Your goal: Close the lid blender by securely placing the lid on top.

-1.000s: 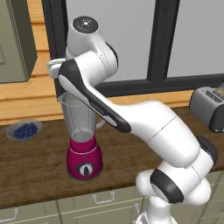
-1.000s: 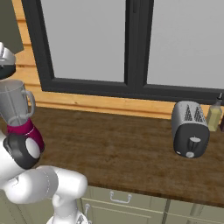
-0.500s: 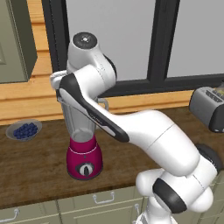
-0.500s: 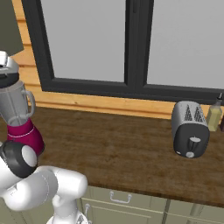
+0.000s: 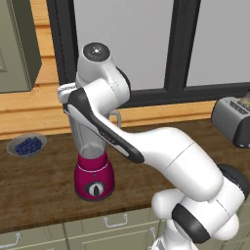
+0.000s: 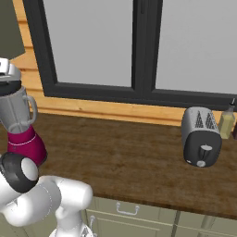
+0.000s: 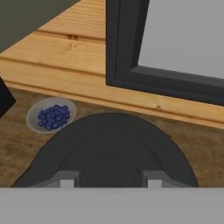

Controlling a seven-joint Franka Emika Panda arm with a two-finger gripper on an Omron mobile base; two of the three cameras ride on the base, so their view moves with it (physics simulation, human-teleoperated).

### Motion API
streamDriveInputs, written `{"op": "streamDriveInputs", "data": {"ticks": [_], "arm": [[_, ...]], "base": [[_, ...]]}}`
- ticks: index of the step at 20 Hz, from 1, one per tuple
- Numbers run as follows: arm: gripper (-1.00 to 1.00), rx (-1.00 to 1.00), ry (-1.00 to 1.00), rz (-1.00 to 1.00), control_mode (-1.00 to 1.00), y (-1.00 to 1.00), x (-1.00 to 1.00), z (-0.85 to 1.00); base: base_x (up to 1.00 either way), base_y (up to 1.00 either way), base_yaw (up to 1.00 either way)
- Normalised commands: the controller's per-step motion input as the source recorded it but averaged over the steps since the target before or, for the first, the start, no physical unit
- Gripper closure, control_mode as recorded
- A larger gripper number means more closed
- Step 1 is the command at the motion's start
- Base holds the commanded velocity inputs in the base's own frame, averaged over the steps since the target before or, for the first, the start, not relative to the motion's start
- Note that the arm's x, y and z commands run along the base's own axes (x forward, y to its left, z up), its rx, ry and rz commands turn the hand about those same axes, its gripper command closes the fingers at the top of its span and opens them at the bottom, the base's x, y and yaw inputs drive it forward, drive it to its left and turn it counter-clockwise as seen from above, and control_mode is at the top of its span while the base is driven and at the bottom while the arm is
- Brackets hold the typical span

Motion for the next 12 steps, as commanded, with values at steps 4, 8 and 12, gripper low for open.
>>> {"op": "streamDriveInputs", "data": {"ticks": [4, 8, 12], "arm": [[1.00, 0.00, 0.01, -0.01, -1.00, 0.06, 0.01, -0.02], [1.00, 0.00, 0.04, -0.07, -1.00, 0.18, 0.03, -0.02], [1.00, 0.00, 0.00, -0.16, -1.00, 0.10, 0.19, 0.00]], "base": [[0.00, 0.00, 0.00], [0.00, 0.00, 0.00], [0.00, 0.00, 0.00]]}}
